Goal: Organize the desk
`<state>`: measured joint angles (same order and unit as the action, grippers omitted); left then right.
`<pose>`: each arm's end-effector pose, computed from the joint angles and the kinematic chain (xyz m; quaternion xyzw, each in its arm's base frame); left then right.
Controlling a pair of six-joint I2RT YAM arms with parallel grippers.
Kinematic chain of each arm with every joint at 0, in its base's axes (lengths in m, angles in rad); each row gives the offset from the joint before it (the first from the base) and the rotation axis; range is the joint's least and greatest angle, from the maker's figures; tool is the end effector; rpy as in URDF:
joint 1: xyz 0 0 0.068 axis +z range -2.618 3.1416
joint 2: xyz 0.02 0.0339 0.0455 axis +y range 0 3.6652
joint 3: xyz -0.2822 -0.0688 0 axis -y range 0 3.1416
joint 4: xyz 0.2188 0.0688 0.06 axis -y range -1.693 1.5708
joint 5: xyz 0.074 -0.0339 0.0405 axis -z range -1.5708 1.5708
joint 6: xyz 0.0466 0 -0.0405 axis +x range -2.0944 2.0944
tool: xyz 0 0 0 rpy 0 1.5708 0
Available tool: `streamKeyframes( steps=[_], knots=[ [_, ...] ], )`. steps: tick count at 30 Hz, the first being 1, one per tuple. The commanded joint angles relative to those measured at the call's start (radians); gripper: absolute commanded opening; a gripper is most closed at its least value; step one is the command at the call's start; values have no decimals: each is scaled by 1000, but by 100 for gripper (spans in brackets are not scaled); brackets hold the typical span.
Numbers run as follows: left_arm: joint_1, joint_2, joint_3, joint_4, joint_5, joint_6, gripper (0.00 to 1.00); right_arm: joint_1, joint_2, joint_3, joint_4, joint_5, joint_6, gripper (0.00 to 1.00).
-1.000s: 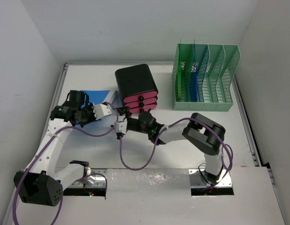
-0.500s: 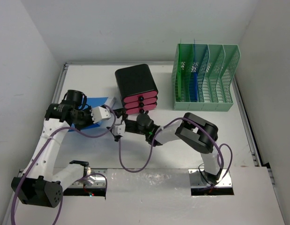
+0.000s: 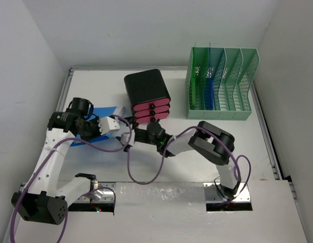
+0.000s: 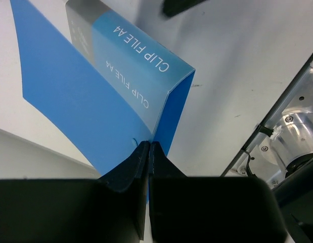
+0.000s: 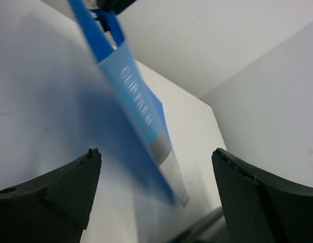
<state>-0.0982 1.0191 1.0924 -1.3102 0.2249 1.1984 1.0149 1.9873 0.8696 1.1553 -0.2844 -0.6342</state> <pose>0.1234 -0.0226 0.3169 0.6065 0.7698 -0.0080 0.1986 0.2013 0.3488 0.2056 -0.5735 0.3912 0.2314 0.6815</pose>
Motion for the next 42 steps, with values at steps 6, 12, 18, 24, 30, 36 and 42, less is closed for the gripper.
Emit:
streamKeyframes(
  steps=[6, 12, 18, 24, 30, 36, 42],
  knots=[
    [-5, -28, 26, -8, 17, -10, 0, -22, 203, 311, -150, -1, -30, 87],
    [-5, -19, 55, -8, 37, -14, 0, -21, 287, 496, -292, -91, 45, 60],
    [-5, -16, 77, -8, 63, -16, 0, -7, 297, 536, -364, -113, 53, 17],
    [-5, -11, 161, 26, 79, -110, 2, 13, 211, 379, -166, -59, 126, 0],
    [14, -37, 378, 224, 31, -382, 48, 24, 90, 301, -100, -61, 320, 0],
    [23, 12, 610, 413, -83, -699, 65, 37, 16, 357, -202, 113, 369, 0],
    [23, 42, 783, 528, -373, -813, 86, 36, -24, 425, -227, 220, 433, 0]
  ],
)
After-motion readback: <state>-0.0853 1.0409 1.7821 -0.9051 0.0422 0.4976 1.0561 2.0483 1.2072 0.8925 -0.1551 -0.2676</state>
